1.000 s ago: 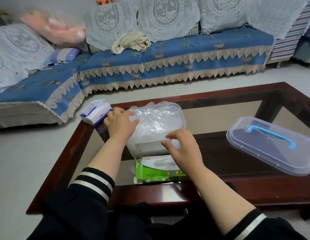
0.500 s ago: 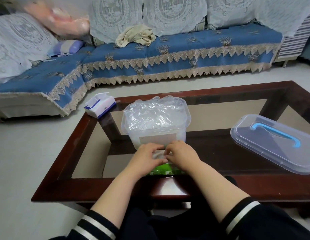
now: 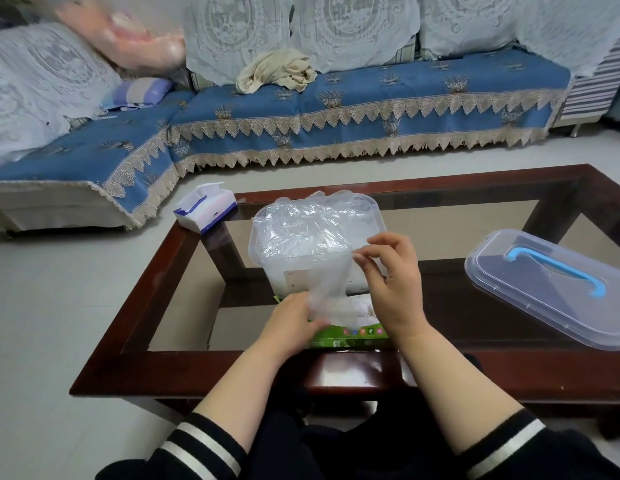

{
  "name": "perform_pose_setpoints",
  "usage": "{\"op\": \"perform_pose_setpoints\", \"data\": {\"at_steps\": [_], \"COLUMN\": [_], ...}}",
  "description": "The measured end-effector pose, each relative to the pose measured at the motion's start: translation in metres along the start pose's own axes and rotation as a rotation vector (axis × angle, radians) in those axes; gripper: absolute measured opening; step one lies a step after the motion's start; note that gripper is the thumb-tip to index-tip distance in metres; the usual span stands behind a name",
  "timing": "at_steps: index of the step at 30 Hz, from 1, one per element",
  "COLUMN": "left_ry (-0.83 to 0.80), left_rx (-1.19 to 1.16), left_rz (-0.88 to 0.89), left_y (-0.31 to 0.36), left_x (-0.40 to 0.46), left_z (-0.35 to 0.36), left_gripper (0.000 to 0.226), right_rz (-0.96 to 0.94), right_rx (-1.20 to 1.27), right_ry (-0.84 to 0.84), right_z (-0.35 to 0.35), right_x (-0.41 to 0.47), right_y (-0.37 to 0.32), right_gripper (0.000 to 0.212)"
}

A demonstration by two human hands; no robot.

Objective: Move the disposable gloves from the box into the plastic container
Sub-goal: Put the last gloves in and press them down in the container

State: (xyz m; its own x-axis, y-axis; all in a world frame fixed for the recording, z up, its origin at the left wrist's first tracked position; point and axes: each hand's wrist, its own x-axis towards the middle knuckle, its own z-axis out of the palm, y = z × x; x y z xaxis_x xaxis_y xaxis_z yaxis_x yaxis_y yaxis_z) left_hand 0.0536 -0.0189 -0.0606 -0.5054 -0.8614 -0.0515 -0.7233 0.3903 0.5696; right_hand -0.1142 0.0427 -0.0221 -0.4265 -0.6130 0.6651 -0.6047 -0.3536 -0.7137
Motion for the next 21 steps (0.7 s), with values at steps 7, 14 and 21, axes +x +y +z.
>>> {"op": "perform_pose_setpoints", "data": {"at_steps": [7, 14, 21], "left_ry": [0.23, 0.01, -0.154], "left_rx": [-1.144, -0.815, -0.68], "left_rz": [-0.224, 0.006, 0.025], "left_y": [0.046, 0.071, 0.099], "left_x": [-0.013, -0.005, 0.018], "left_z": [-0.055, -0.083, -0.117], "left_gripper": [0.04, 0.042, 0.053], "right_rz": [0.034, -0.012, -0.004], "right_rx": [0.028, 0.024, -0.018], "right_ry": [-0.058, -0.051, 0.015], "right_z": [-0.004, -0.005, -0.015], "right_x": [0.002, 0.004, 0.01], "right_y": [0.007, 0.008, 0.013], "right_gripper": [0.012, 0.024, 0.019]}}
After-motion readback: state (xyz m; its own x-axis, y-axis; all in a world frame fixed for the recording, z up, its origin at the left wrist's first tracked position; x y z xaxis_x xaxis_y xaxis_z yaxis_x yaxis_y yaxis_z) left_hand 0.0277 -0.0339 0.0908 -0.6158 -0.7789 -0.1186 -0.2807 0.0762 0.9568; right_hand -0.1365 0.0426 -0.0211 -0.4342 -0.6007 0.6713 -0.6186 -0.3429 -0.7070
